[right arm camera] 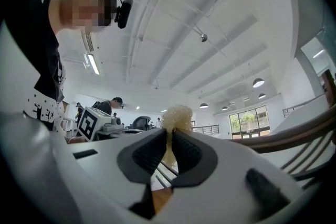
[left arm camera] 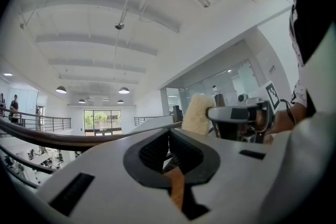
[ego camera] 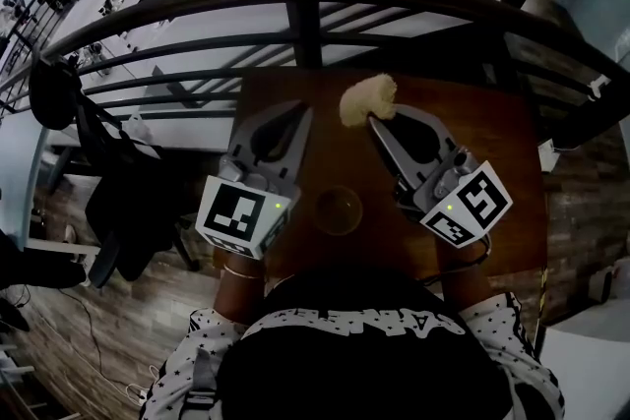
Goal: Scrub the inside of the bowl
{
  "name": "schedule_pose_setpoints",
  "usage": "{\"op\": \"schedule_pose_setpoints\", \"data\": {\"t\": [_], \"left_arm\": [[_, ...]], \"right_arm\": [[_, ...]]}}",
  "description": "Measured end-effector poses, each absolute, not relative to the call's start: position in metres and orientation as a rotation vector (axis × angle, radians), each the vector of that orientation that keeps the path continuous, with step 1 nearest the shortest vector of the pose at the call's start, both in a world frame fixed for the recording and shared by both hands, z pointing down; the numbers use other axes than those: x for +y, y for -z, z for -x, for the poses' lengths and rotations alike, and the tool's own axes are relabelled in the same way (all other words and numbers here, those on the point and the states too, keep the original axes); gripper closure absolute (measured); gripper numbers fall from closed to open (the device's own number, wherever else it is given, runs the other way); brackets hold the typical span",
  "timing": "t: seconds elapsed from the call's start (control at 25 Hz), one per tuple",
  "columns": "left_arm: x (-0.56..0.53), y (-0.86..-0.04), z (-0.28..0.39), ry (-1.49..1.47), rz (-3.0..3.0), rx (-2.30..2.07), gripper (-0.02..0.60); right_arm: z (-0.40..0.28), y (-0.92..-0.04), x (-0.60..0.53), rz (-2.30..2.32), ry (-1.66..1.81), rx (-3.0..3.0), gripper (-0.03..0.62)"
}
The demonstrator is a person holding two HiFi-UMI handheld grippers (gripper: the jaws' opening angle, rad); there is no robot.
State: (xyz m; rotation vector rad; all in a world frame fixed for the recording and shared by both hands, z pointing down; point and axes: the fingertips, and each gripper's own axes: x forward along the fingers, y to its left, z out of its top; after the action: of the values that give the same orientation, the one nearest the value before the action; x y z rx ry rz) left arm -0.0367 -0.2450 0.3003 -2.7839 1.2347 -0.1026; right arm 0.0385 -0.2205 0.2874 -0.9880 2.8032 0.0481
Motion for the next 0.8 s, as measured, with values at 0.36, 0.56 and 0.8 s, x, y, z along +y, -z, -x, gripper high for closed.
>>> {"op": "schedule_pose_setpoints", "data": {"t": [0.36, 0.56, 0.8], "left_arm": [[-0.251, -0.3066, 0.0317, 0.11, 2.795, 1.241, 0.565], [-0.25, -0.3067, 0.0321, 0.112, 2.79, 1.249, 0.565], [-0.2511, -0.3068, 0.0347, 0.12, 2.795, 1.252, 0.565]], "right_arm": [[-0.0455, -0.2945, -0.2276, 0.998, -0.025, 2.799, 0.549], [-0.0464, -0.2948, -0.2262, 0.993, -0.021, 2.797, 0.549], [-0.0452, -0.2926, -0.2275, 0.996, -0.016, 2.797, 0.549]]}}
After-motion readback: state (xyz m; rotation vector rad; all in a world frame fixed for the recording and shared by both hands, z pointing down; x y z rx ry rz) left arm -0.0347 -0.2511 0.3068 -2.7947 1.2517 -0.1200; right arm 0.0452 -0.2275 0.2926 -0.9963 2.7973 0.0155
